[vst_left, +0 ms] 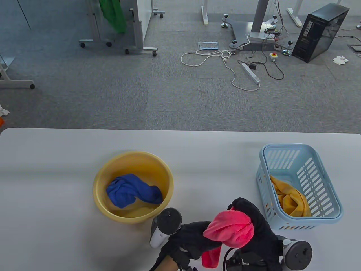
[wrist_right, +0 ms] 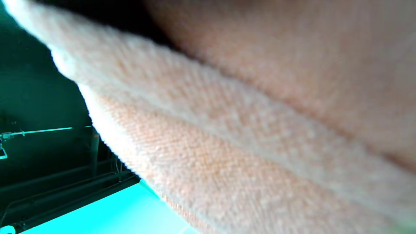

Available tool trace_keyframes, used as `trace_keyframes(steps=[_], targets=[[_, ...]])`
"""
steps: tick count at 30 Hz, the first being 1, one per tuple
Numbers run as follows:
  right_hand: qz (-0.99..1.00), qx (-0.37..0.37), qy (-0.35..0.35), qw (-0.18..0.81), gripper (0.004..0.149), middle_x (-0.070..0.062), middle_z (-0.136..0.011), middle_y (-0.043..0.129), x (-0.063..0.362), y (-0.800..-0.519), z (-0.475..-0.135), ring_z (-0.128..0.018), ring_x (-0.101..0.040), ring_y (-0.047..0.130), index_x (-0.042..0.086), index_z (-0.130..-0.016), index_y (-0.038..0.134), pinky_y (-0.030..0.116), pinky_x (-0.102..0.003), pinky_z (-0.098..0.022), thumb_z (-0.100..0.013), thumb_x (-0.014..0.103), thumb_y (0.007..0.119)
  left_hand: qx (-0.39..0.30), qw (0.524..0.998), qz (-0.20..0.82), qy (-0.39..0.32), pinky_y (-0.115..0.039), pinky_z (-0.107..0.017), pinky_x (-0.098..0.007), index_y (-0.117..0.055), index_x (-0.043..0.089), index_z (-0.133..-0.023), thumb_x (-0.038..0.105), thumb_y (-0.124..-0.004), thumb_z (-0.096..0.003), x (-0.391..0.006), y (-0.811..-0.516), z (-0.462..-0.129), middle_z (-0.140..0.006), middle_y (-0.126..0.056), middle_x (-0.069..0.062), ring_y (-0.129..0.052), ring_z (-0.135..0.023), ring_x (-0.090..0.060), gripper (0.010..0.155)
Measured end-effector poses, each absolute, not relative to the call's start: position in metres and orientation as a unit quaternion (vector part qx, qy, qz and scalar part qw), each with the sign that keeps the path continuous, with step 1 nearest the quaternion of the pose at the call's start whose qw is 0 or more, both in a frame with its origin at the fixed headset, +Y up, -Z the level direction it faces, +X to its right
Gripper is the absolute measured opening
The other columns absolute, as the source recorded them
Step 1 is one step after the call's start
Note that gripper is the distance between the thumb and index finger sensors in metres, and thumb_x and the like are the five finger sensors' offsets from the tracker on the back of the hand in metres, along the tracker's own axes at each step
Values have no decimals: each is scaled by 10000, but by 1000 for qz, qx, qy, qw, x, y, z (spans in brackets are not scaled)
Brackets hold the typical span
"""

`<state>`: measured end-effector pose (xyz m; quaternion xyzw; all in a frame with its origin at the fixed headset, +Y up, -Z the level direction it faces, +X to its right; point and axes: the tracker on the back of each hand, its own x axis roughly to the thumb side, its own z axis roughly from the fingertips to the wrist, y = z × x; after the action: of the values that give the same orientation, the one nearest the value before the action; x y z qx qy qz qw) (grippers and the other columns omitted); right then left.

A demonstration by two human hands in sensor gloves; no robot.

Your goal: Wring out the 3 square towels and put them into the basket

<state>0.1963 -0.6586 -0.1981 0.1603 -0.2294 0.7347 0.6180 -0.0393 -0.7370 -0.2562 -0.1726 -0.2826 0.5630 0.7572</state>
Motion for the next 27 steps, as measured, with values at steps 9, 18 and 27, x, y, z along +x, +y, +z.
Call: trace_keyframes(steps=[9,18,27], targets=[[752,69,-218,618,608,-159,-1027,712,202,-668,-200,-865,-407,832,201,-1024,666,547,-680,-724,-505,331,956,-136,694,666,-235,-573,-642,-744,-680,244,-1030,316,-852,-558,-52,-742,-260,-1112,-668,-177,-775,-985,-469,508],[723,8,-168,670,579,-163,-1008,724,203,-685,-207,-843,-409,841,200,-998,704,569,-659,-715,-503,354,961,-114,650,726,-193,-633,-649,-668,-634,243,-1050,358,-845,-578,-60,-745,-263,-892,-871,-76,-945,-758,-318,529],[695,-72,-65,713,575,-201,-948,779,201,-710,-215,-762,-423,886,135,-980,734,604,-637,-691,-514,397,942,-122,524,827,-166,-583,-691,-665,-609,288,-1084,326,-872,-578,-60,-748,-261,-1002,-782,-88,-869,-883,-333,572]])
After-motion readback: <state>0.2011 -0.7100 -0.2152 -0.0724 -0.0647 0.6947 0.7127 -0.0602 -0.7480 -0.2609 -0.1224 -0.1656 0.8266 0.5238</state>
